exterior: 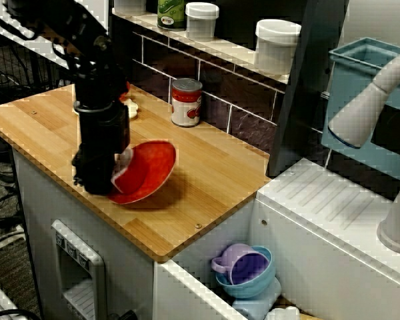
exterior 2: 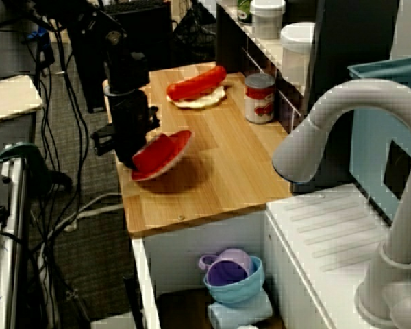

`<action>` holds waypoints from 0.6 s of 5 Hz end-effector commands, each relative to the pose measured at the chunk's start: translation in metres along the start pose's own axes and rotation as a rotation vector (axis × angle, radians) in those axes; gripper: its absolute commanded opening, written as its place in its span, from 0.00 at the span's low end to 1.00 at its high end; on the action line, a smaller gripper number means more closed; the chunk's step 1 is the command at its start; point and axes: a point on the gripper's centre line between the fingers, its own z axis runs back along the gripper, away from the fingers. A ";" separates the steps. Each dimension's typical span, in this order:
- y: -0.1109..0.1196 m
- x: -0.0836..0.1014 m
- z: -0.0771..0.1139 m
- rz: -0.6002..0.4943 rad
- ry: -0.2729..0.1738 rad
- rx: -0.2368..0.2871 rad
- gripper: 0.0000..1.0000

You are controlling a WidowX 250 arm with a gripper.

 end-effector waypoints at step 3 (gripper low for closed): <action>0.041 0.051 0.018 0.097 -0.036 -0.059 0.00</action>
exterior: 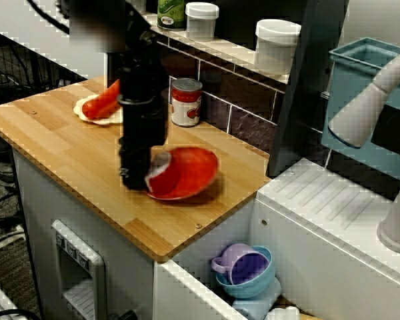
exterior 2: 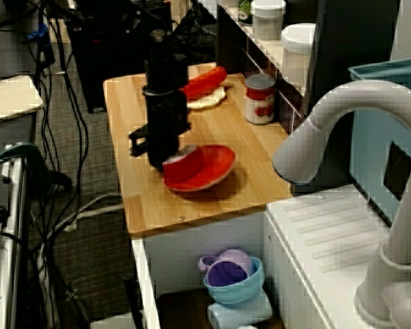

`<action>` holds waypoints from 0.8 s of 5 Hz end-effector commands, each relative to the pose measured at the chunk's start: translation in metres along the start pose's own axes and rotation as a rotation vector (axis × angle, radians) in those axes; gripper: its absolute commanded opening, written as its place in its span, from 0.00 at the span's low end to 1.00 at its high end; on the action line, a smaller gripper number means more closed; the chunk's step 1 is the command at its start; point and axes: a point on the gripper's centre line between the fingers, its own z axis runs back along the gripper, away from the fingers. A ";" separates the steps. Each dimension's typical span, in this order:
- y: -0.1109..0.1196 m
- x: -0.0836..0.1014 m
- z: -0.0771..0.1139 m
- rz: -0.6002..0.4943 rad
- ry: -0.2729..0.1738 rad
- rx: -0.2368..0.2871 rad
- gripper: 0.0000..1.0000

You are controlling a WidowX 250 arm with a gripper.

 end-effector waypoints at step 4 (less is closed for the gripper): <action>0.021 -0.002 0.034 0.033 -0.051 0.014 0.00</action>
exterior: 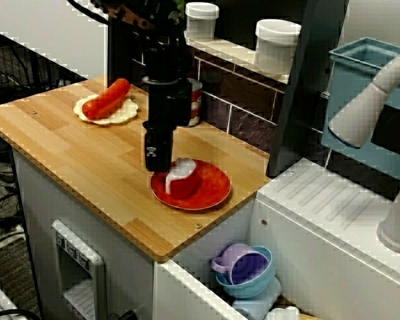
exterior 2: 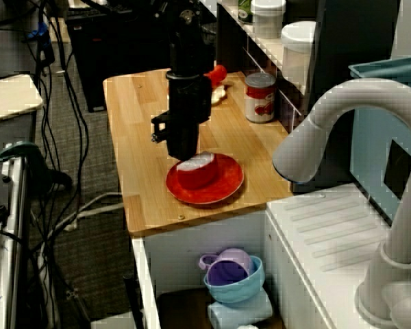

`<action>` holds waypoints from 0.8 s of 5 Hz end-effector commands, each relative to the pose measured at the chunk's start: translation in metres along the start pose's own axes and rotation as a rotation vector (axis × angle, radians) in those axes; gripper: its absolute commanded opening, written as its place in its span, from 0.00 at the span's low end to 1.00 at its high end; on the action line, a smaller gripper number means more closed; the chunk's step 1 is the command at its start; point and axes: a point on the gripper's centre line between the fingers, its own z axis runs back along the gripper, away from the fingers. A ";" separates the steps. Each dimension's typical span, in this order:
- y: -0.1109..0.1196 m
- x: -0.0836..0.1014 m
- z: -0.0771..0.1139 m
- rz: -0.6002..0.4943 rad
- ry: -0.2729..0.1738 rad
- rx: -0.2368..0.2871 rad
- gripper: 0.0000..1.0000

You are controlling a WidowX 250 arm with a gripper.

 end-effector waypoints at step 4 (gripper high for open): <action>0.025 -0.025 0.018 -0.011 -0.042 0.164 0.00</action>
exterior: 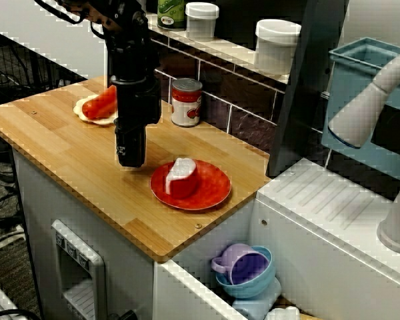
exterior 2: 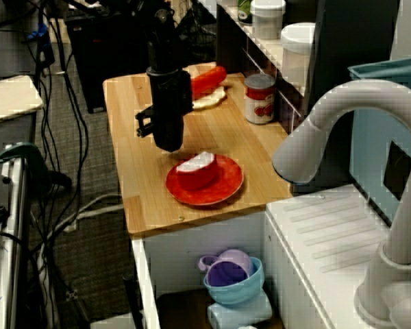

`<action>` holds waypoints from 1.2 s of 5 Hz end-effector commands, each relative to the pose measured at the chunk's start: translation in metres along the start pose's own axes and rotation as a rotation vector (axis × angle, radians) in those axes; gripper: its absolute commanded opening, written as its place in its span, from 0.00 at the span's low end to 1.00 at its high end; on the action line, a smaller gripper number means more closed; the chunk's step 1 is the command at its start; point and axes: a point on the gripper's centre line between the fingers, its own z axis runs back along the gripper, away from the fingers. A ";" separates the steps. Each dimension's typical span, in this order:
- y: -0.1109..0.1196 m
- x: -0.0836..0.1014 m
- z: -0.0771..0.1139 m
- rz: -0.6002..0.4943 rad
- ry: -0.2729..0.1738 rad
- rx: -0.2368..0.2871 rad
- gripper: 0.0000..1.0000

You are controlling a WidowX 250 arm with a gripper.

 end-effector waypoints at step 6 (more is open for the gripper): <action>0.019 0.039 -0.004 0.005 -0.003 0.066 0.00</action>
